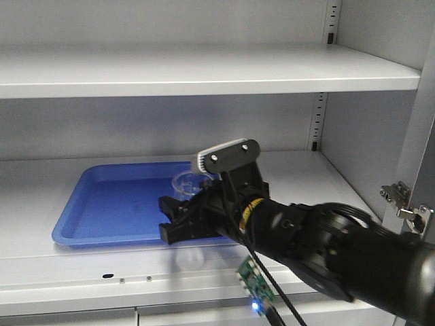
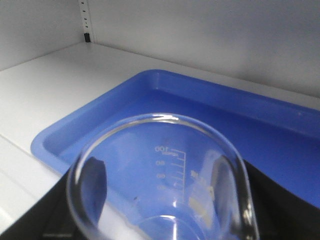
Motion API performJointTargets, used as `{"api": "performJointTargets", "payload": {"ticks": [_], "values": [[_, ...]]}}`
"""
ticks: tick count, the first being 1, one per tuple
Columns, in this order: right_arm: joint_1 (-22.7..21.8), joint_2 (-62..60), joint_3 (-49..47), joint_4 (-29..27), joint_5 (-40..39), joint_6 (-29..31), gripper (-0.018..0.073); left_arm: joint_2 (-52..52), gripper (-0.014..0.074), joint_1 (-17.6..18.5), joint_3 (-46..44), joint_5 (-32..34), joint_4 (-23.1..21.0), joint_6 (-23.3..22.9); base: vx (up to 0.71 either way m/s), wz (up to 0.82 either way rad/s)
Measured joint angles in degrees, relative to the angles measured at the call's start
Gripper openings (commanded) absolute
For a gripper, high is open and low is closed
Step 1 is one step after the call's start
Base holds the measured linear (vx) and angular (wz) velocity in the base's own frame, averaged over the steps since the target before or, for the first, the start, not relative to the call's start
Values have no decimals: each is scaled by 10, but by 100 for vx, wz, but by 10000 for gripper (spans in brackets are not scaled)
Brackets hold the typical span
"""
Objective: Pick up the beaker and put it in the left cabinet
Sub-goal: 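Lower the beaker onto the blue tray with the right gripper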
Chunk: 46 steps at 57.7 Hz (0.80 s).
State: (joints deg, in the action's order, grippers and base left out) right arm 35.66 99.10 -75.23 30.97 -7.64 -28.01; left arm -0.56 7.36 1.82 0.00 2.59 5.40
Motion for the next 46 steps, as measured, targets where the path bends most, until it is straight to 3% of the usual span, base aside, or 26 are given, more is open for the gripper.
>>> {"api": "performJointTargets", "payload": {"ticks": [26, 36, 46], "values": [[0, 213, -230, 0, 32, 0, 51, 0, 1, 0, 0, 0, 0, 0, 0, 0], [0, 249, -264, 0, 47, 0, 72, 0, 1, 0, 0, 0, 0, 0, 0, 0], [0, 256, -265, -1, 76, 0, 160, 0, 1, 0, 0, 0, 0, 0, 0, 0]]}}
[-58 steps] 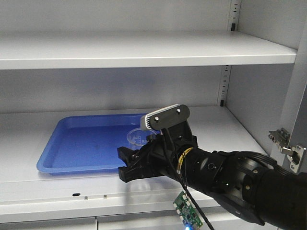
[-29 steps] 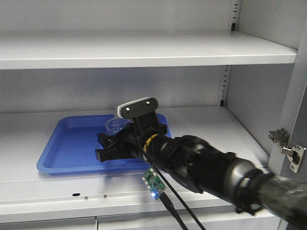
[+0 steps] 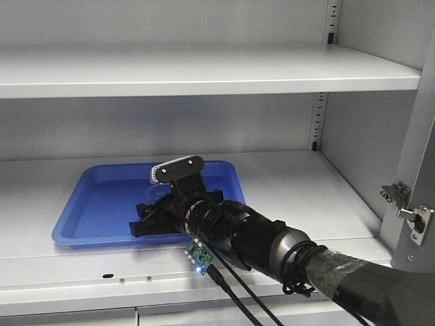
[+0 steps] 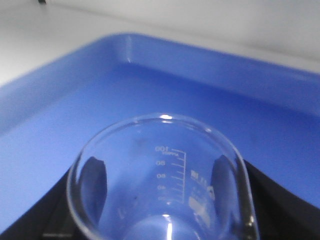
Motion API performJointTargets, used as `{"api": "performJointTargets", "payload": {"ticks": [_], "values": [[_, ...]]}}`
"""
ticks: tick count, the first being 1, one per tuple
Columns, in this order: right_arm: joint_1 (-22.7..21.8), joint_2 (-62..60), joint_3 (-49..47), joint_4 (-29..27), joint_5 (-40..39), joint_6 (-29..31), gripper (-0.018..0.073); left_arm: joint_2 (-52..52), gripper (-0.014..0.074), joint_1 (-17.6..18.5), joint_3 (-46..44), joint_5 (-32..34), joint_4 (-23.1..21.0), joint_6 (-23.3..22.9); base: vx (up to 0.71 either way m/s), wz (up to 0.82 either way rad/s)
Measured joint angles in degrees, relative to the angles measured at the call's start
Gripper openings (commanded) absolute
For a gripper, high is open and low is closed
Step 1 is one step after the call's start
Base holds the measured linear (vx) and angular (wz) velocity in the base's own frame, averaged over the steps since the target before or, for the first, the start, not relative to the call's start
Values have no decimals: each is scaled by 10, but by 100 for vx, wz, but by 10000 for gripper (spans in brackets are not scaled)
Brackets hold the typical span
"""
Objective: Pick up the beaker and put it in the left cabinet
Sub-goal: 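Lower the beaker onto the blue tray with the right gripper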
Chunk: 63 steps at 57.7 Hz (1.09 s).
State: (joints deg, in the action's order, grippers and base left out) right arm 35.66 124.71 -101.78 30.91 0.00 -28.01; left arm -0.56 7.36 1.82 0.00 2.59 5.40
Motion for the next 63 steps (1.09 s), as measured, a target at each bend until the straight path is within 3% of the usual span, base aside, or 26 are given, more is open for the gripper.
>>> {"api": "performJointTargets", "payload": {"ticks": [20, 28, 44, 63], "values": [[0, 0, -1, -3, 0, 0, 538, 0, 1, 0, 0, 0, 0, 0, 0, 0], [0, 0, -1, -3, -21, 0, 648, 0, 1, 0, 0, 0, 0, 0, 0, 0], [0, -9, -1, -2, -23, 0, 639, 0, 1, 0, 0, 0, 0, 0, 0, 0], [1, -71, -1, -8, 23, 0, 539, 0, 1, 0, 0, 0, 0, 0, 0, 0]]}}
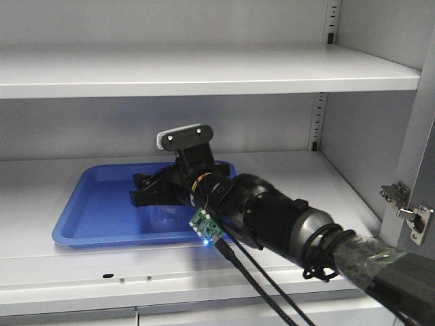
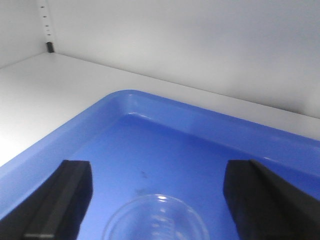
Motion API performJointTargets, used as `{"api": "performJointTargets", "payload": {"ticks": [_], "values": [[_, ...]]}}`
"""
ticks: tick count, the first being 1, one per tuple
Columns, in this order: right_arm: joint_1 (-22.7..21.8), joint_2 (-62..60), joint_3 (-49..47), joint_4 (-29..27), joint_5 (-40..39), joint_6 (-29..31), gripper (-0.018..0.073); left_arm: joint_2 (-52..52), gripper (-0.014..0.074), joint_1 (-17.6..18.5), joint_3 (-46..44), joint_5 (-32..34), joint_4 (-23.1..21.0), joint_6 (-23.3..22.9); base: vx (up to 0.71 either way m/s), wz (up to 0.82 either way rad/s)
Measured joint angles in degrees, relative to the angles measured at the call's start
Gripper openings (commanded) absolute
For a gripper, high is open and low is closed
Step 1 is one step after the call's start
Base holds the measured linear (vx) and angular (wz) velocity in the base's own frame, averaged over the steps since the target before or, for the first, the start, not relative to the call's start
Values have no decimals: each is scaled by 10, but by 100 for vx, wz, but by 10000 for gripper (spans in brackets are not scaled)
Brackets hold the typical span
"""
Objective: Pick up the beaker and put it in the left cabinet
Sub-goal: 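Lower the beaker onto the blue tray with the right gripper, then open the right gripper and pull it back from the beaker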
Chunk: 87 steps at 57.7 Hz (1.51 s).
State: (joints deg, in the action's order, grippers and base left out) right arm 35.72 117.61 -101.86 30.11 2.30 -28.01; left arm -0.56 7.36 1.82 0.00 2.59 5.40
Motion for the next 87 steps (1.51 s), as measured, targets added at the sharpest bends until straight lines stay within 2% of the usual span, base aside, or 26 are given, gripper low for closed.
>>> {"api": "performJointTargets", "payload": {"ticks": [12, 31, 40, 55, 87], "values": [[8, -52, 39, -1, 36, 0, 392, 0, 1, 0, 0, 0, 0, 0, 0, 0], [20, -207, 213, -2, 35, 0, 141, 0, 1, 0, 0, 0, 0, 0, 0, 0], [20, -294, 299, -1, 31, 0, 55, 0, 1, 0, 0, 0, 0, 0, 0, 0], [20, -387, 384, -1, 26, 0, 15, 0, 1, 0, 0, 0, 0, 0, 0, 0], [20, -394, 390, -1, 30, 1, 18, 0, 1, 0, 0, 0, 0, 0, 0, 0]]}}
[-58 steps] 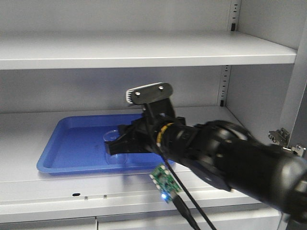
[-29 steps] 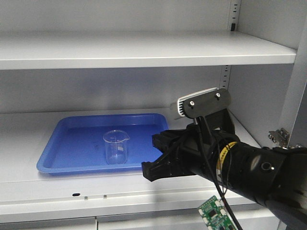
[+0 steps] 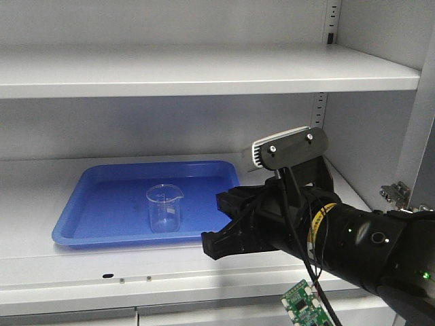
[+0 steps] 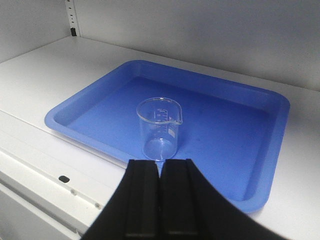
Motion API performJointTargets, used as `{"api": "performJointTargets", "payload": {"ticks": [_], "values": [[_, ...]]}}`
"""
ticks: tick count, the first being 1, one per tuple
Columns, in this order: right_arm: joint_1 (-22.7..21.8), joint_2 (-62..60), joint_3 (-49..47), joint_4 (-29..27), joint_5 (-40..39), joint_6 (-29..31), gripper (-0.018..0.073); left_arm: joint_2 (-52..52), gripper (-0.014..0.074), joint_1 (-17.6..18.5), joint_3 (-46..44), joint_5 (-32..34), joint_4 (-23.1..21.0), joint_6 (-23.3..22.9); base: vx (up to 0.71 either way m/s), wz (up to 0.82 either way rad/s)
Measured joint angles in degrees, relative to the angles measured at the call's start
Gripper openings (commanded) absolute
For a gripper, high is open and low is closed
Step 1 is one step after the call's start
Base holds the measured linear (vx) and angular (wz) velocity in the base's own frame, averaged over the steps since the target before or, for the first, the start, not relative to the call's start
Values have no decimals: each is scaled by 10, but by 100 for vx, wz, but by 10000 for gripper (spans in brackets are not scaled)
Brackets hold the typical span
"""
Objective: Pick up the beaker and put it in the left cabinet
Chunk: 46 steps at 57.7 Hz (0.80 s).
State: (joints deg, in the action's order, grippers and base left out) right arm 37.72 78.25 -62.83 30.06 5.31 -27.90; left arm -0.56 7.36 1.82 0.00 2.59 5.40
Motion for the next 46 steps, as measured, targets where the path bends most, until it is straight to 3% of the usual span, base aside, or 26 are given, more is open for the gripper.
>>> {"api": "performJointTargets", "payload": {"ticks": [7, 12, 27, 34, 46], "values": [[-11, -13, 0, -19, 3, 7, -8, 0, 1, 0, 0, 0, 0, 0, 0, 0], [-33, -34, 0, -65, 17, 39, -9, 0, 1, 0, 0, 0, 0, 0, 0, 0], [-145, -122, 3, -301, 152, 288, -6, 0, 1, 0, 0, 0, 0, 0, 0, 0], [-183, -175, 56, -327, 139, 345, -6, 0, 1, 0, 0, 0, 0, 0, 0, 0], [-220, -307, 266, -330, 12, 333, -6, 0, 1, 0, 0, 0, 0, 0, 0, 0]]}}
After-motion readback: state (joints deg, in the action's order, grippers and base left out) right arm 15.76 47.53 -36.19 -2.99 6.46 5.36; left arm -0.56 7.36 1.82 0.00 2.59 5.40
